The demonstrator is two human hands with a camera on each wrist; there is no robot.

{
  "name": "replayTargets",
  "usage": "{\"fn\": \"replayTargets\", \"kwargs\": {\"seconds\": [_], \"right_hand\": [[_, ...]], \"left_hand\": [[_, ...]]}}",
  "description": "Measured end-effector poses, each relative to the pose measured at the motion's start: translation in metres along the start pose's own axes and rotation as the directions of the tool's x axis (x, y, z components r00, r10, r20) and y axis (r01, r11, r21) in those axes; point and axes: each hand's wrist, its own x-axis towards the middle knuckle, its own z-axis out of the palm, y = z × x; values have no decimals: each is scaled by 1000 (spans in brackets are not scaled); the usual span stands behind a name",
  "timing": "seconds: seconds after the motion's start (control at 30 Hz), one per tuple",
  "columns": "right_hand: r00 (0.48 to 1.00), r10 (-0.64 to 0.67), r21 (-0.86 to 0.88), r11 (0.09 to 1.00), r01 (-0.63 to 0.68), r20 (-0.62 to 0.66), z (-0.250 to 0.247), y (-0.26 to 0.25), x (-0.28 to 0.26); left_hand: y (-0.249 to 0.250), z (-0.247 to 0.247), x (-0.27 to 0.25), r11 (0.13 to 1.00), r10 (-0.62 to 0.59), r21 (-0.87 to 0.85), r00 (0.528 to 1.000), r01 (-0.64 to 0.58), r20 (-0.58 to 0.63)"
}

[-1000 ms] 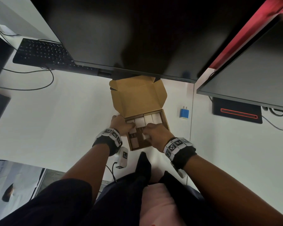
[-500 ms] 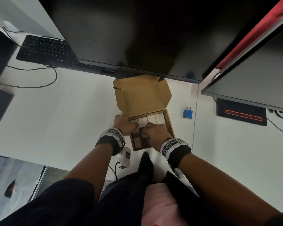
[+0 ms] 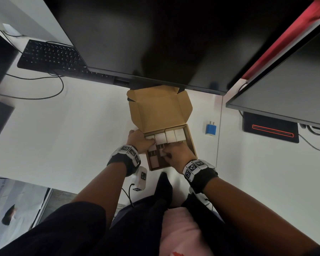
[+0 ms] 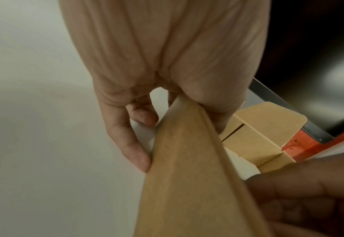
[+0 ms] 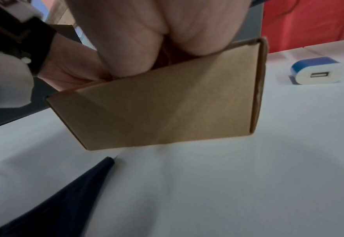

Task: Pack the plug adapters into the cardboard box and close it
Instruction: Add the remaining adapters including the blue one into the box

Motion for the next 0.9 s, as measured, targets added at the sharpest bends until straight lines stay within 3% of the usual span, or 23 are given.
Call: {"fn": "replayTargets", "kwargs": {"seconds": [0.2, 0.3, 0.37, 0.43, 0.5, 0.57, 0.6, 0.7, 0.8, 0.9], "right_hand": [[999, -43, -3, 999, 43, -10, 0, 3, 0], [977, -35, 84, 995, 54, -212, -9, 6, -5], [898, 75, 150, 989, -10, -434, -23, 16, -9], [789, 247, 229, 963, -138, -563, -39, 36, -11], [749, 452, 251, 892, -376, -485, -54, 58, -12], [754, 605, 146, 795, -588, -255, -62, 77, -10], [755, 634, 89, 772, -629, -166, -64, 84, -9], [789, 611, 8, 791, -612, -65, -58, 99, -7], [814, 567, 7, 821, -571, -129, -43, 105, -12], [779, 581, 181, 814, -552, -237, -29, 103, -23]], "left_hand": [[-1, 1, 0, 1000, -12, -5, 1000, 12, -4], [0, 1, 0, 1000, -15, -20, 1000, 15, 18], [-2, 1, 1, 999, -36, -40, 999, 37, 27], [-3, 2, 2, 997, -61, -53, 998, 62, 18], [-2, 2, 2, 996, -73, -53, 997, 73, 4], [-1, 2, 2, 995, -88, -45, 996, 88, 1], [-1, 2, 2, 994, -99, -49, 995, 99, 1], [-2, 1, 3, 992, -108, -69, 994, 107, -3], [-1, 2, 1, 993, -95, -64, 995, 94, -7], [0, 1, -1, 993, -91, -71, 996, 91, -6]]}}
